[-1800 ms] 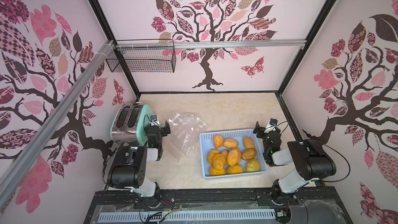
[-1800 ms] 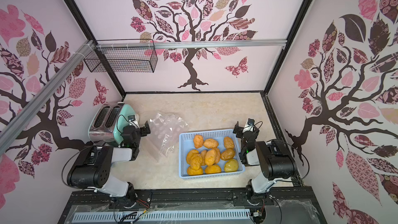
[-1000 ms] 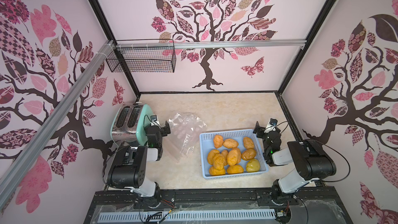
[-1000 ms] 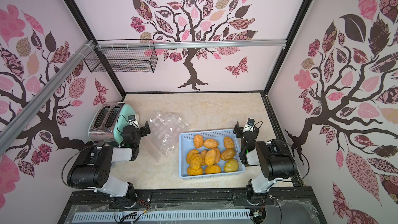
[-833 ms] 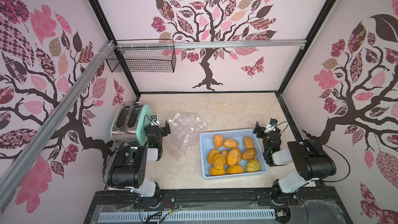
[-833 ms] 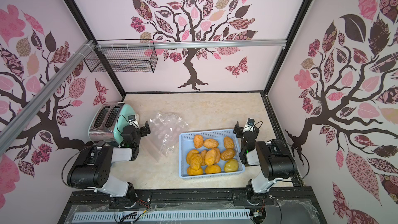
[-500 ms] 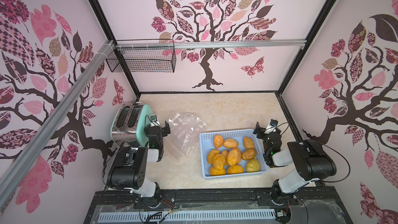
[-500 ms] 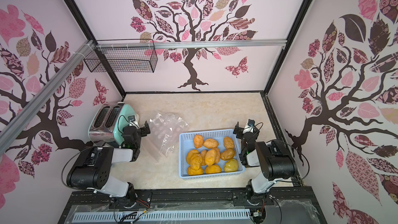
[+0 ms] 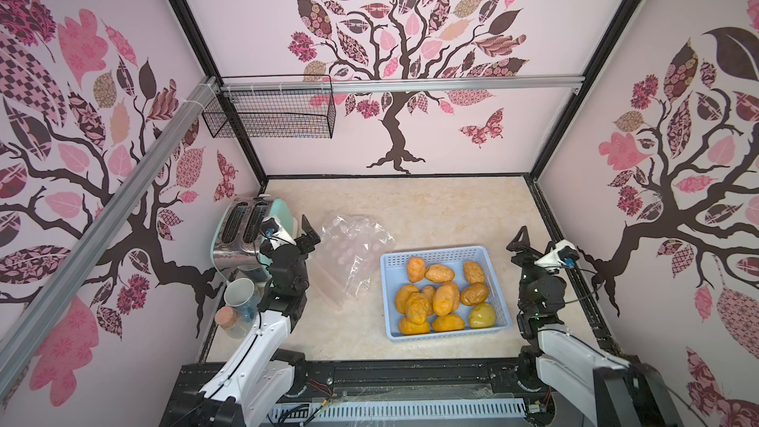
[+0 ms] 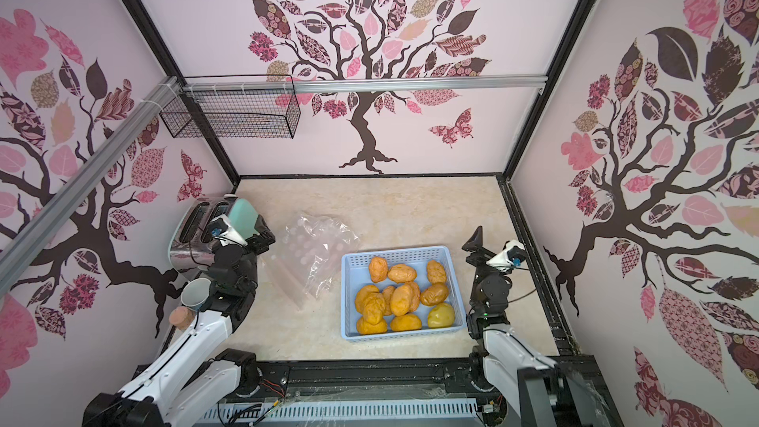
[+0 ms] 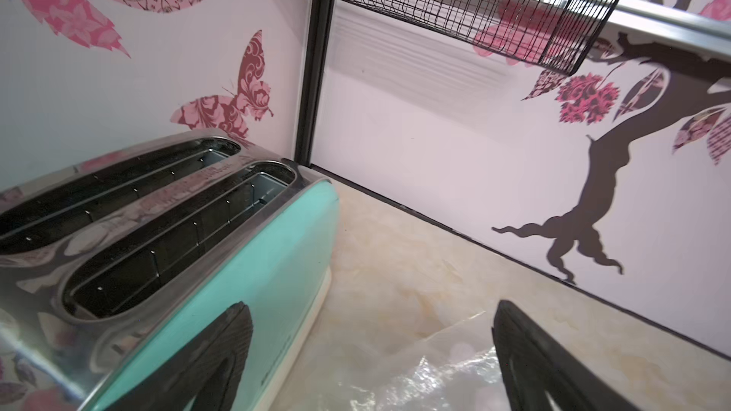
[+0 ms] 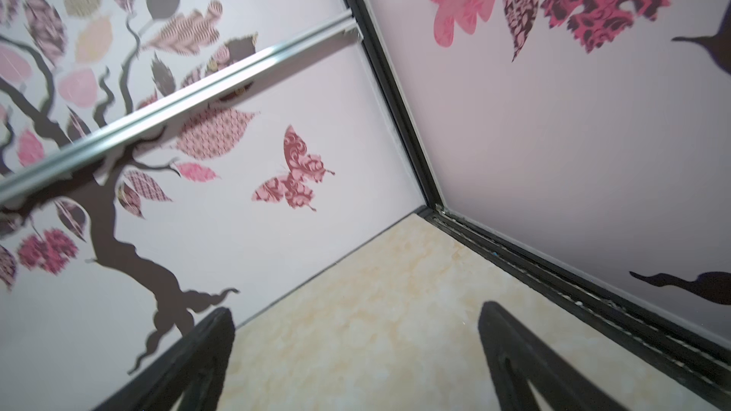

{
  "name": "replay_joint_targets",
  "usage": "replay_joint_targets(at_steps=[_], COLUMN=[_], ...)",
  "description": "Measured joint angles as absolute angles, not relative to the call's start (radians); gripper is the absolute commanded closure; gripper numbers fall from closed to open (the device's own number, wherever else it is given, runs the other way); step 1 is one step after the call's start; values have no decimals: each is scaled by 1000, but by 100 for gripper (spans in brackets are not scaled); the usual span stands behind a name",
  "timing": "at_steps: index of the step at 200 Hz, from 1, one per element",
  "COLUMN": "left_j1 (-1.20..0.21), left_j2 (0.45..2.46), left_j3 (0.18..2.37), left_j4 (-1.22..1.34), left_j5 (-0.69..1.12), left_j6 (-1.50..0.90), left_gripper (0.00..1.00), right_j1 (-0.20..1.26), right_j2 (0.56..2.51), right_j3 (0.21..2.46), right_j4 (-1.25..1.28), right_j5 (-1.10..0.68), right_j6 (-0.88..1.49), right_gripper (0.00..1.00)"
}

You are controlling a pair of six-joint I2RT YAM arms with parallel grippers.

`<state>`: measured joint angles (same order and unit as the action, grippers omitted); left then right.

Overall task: Put the potatoes into a zipper bag and zip it
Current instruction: Adjust the zipper food storage bag at the center of the board.

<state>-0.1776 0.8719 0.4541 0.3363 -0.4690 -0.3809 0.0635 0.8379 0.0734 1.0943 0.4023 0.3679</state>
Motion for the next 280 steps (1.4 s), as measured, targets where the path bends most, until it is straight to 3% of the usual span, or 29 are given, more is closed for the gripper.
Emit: replay_joint_targets(at_steps=[27, 57, 85, 108, 123, 191, 237, 280], left_j1=[-168, -169, -169, -189, -261, -573, -683, -649], left_j2=[816, 802, 845, 865, 863, 870, 975, 1105], left_j3=[578, 814, 1084, 1185, 1188, 987, 873, 867], left_j4=[168, -47, -309, -469, -569, -918, -1005, -794], left_j5=[-311, -122, 7, 55, 1, -412, -364, -284], left_j6=[-490, -471, -334, -158, -43, 420, 504, 424], left_gripper=[6, 8, 9, 8, 8, 6, 5, 10], right_j1=[62, 62, 62, 62, 62, 62, 62, 62], right_j2=[630, 547, 555, 531, 506, 435, 436, 456], right_j3=[155, 262, 436, 456, 408, 271, 211, 208], right_j4=[885, 665, 414, 331, 307, 238, 271, 305], right_j5=[297, 131, -59, -171, -201, -254, -247, -247], right_j6=[442, 492, 502, 512, 519, 562, 591, 610], right_gripper=[0, 0, 1, 1, 5, 2, 0, 0])
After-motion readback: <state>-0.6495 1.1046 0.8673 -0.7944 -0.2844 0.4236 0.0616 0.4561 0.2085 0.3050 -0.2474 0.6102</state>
